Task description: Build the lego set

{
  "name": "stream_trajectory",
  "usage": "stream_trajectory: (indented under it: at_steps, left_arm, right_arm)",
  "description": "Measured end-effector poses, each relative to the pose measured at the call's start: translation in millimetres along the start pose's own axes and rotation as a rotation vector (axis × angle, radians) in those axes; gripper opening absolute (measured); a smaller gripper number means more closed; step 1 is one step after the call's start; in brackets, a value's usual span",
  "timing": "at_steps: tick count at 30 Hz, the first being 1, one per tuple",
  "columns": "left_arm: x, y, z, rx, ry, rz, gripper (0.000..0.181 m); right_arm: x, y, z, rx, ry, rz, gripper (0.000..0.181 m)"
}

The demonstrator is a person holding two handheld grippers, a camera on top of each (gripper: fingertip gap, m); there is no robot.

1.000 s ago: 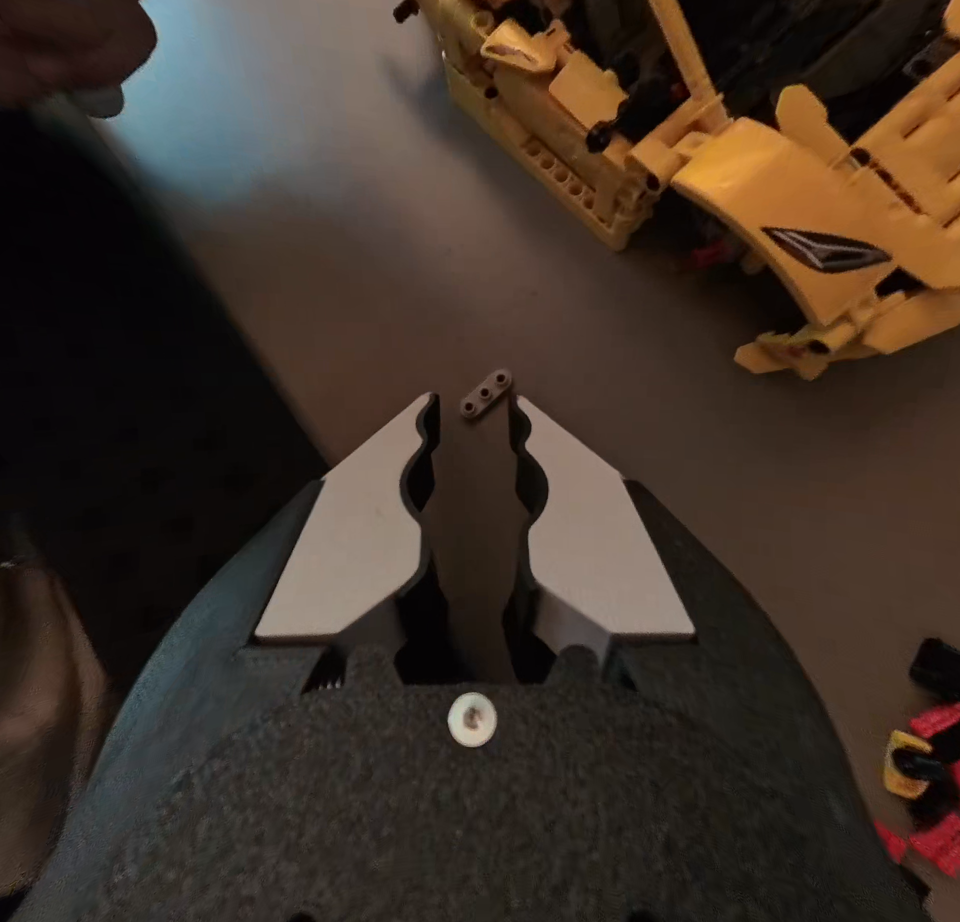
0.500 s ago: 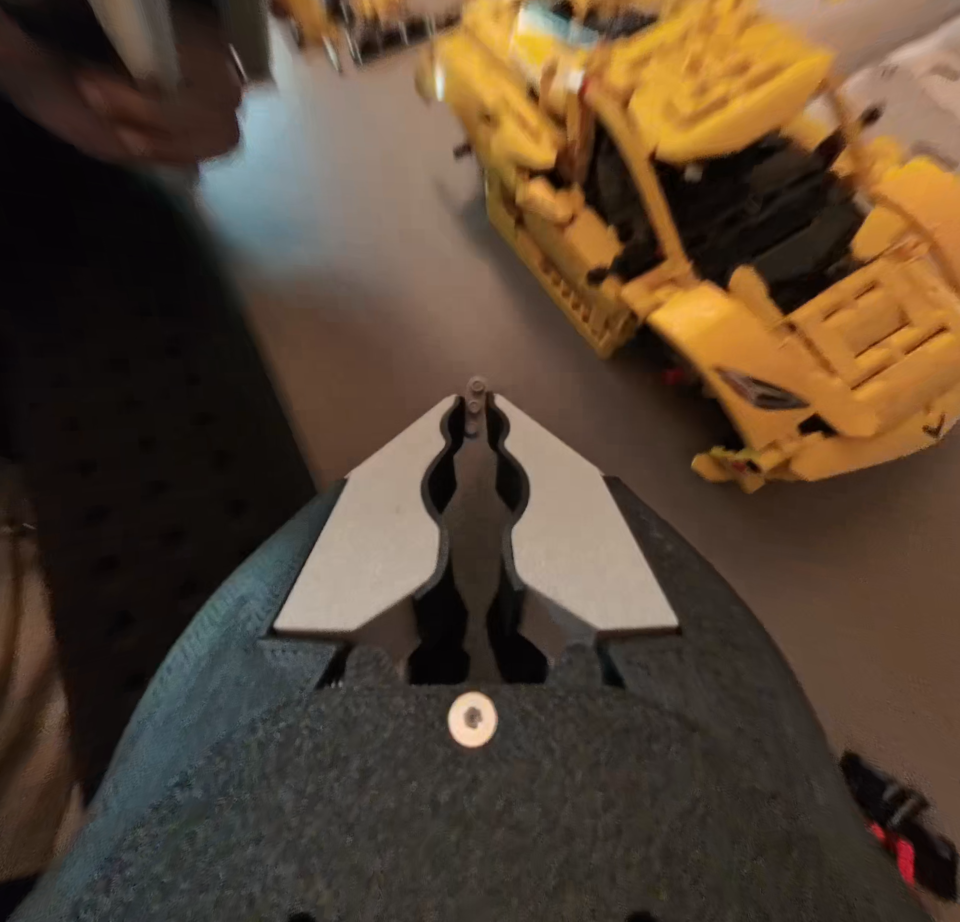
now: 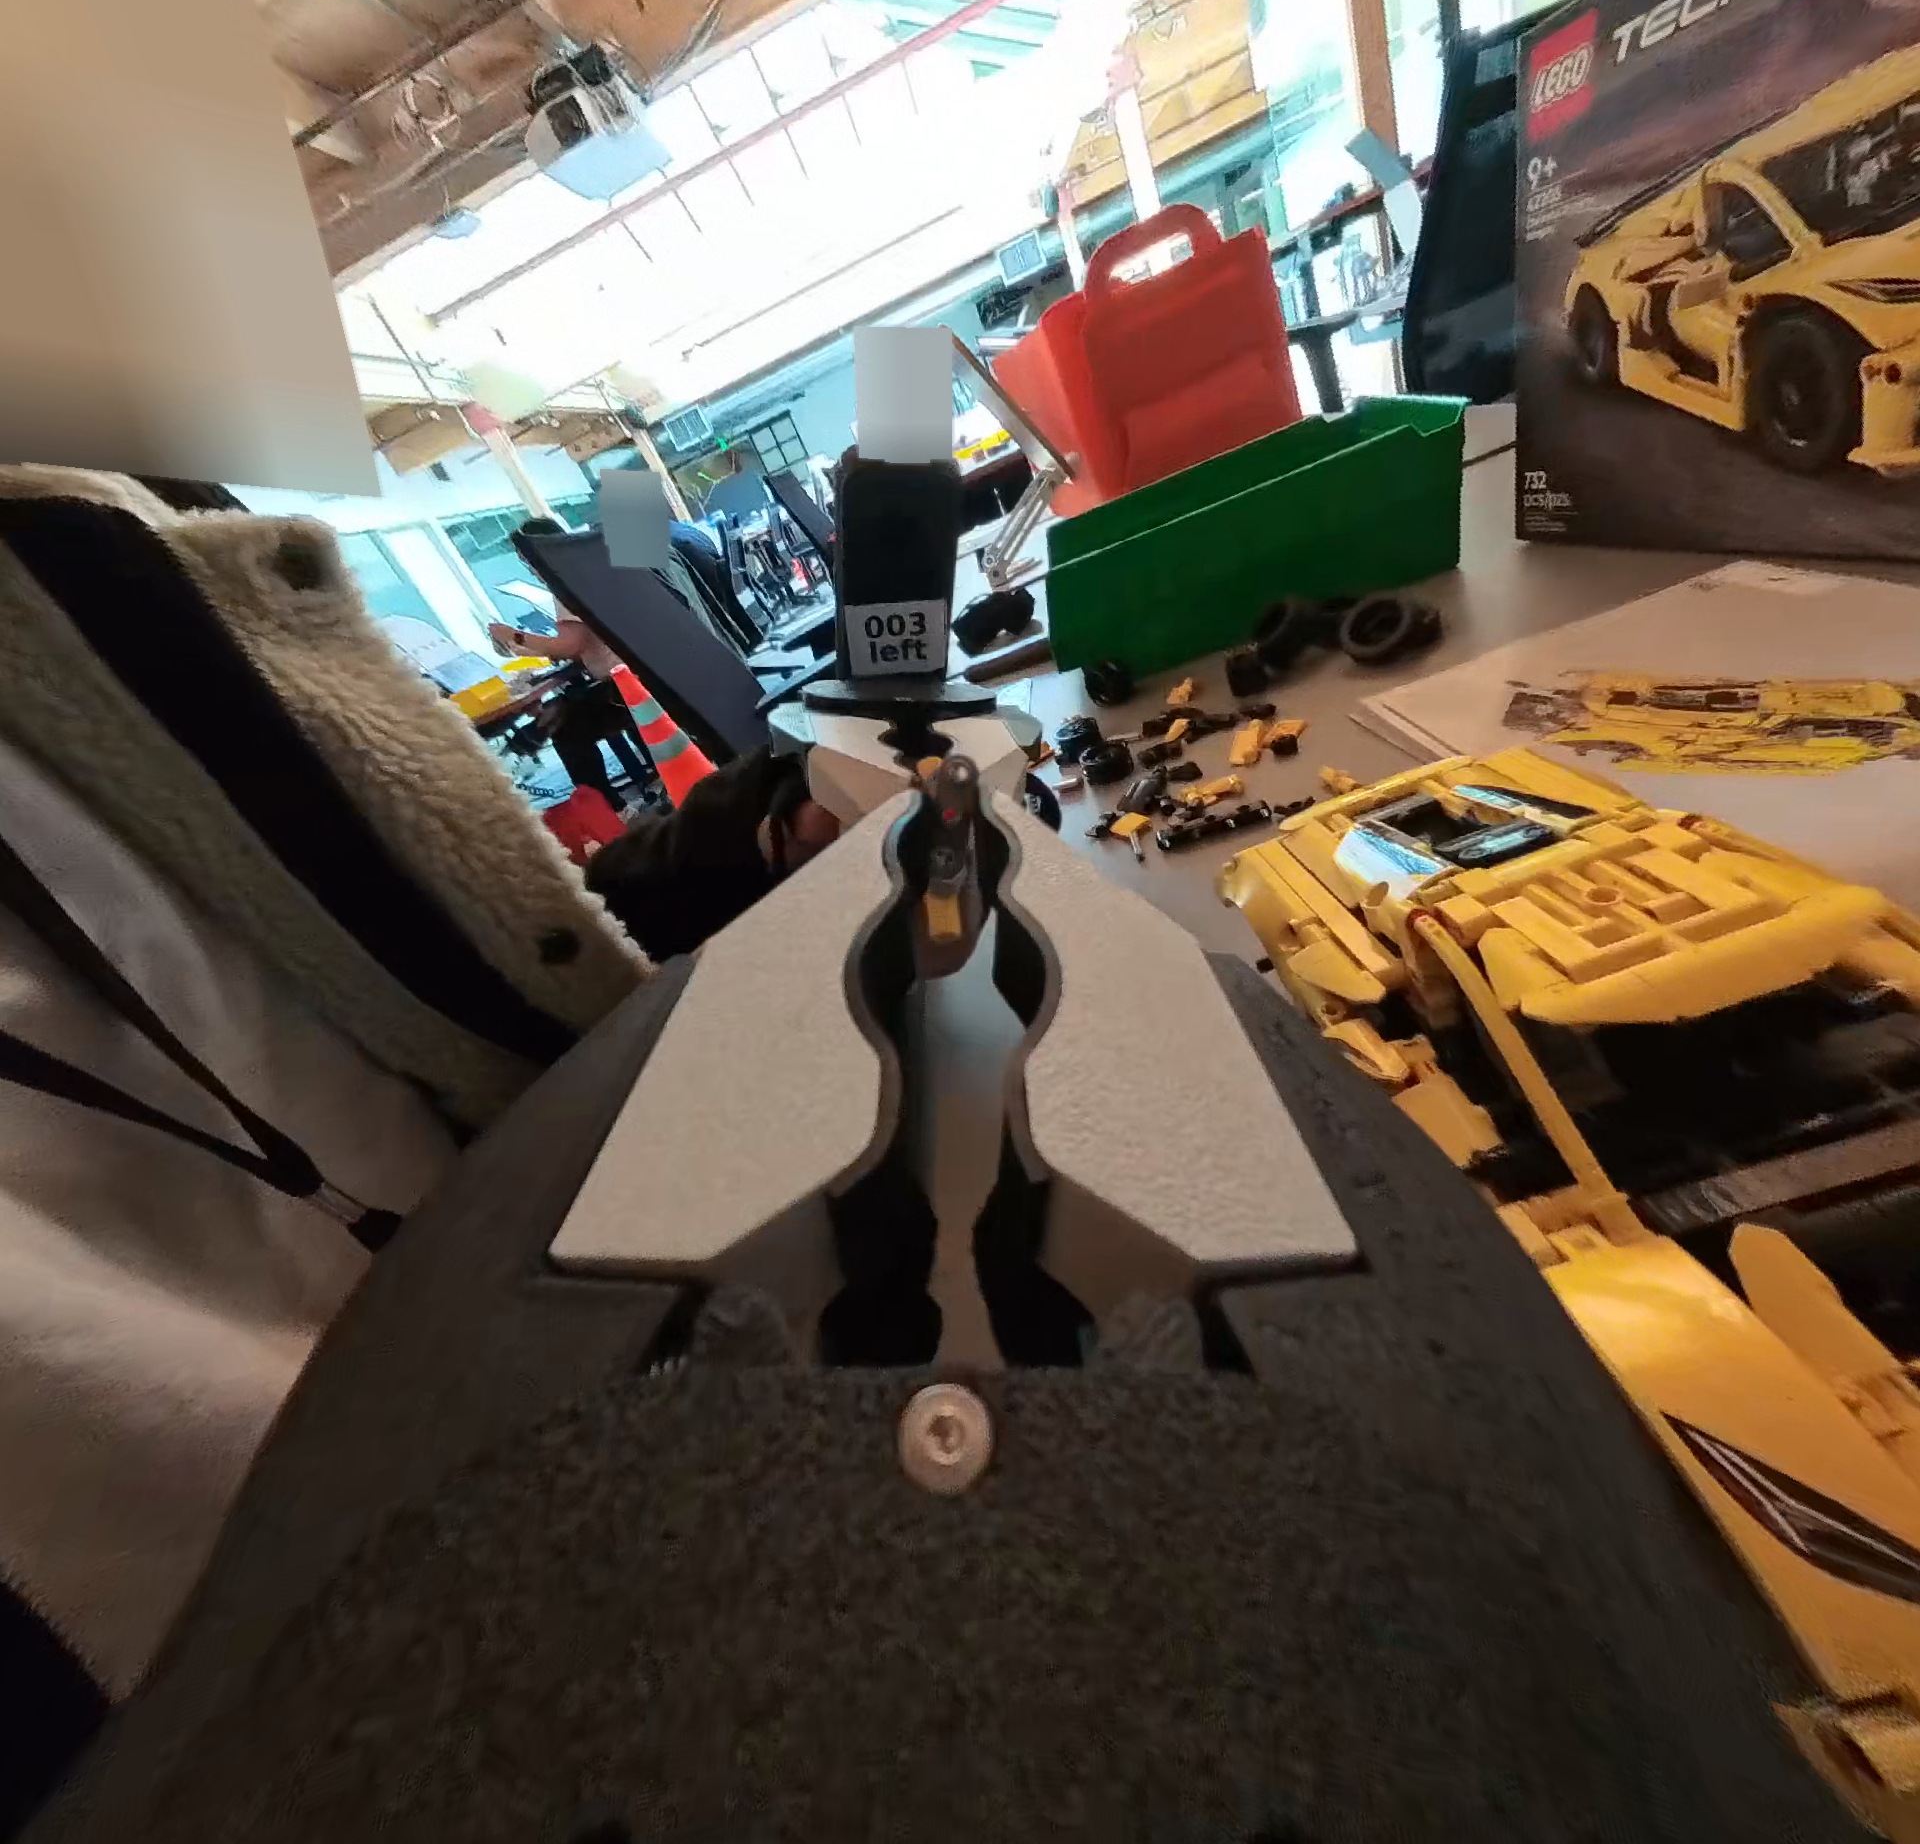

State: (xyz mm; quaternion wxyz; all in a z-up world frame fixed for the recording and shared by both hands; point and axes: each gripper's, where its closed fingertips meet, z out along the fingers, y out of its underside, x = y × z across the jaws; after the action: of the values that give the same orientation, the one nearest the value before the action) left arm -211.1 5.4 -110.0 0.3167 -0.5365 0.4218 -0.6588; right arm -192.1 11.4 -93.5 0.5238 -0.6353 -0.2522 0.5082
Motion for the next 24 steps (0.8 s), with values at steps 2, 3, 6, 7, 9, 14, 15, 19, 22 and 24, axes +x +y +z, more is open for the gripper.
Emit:
stream_trajectory:
  at_steps: [2, 3, 6, 7, 9, 14, 15, 19, 22, 24]
  left_arm:
    - [0, -1, 0, 0.004, 0.002, 0.0, 0.007]
    - [0, 0, 0, 0.002, -0.003, 0.004, 0.007]
    - [-3, 3, 1, -0.012, -0.012, -0.003, 0.007]
    - [-5, 4, 0, -0.017, -0.016, -0.019, 0.007]
    - [-8, 6, 0, -0.023, -0.009, -0.062, 0.007]
    - [-3, 11, 2, -0.053, 0.014, -0.062, 0.007]
    - [-3, 11, 3, -0.056, 0.015, -0.057, 0.007]
    - [1, 18, 5, -0.092, 0.041, -0.06, 0.007]
    - [2, 24, 7, -0.123, 0.058, -0.091, 0.007]
    - [2, 25, 6, -0.125, 0.068, -0.12, 0.007]
  right_arm:
    - [0, 3, 2, -0.016, -0.007, 0.02, 0.006]
    - [1, 6, 3, -0.032, -0.001, 0.027, 0.006]
    - [1, 18, 8, -0.103, 0.005, 0.043, 0.006]
    - [1, 20, 10, -0.115, 0.005, 0.048, 0.006]
    - [1, 22, 14, -0.123, 0.004, 0.054, 0.006]
    - [5, 27, 19, -0.164, 0.024, 0.035, 0.006]
    - [4, 27, 20, -0.164, 0.02, 0.039, 0.006]
    - [3, 31, 19, -0.186, 0.002, 0.05, 0.006]
    - [-2, 35, 19, -0.222, -0.051, 0.078, 0.006]
    - [-3, 37, 18, -0.237, -0.072, 0.095, 0.006]
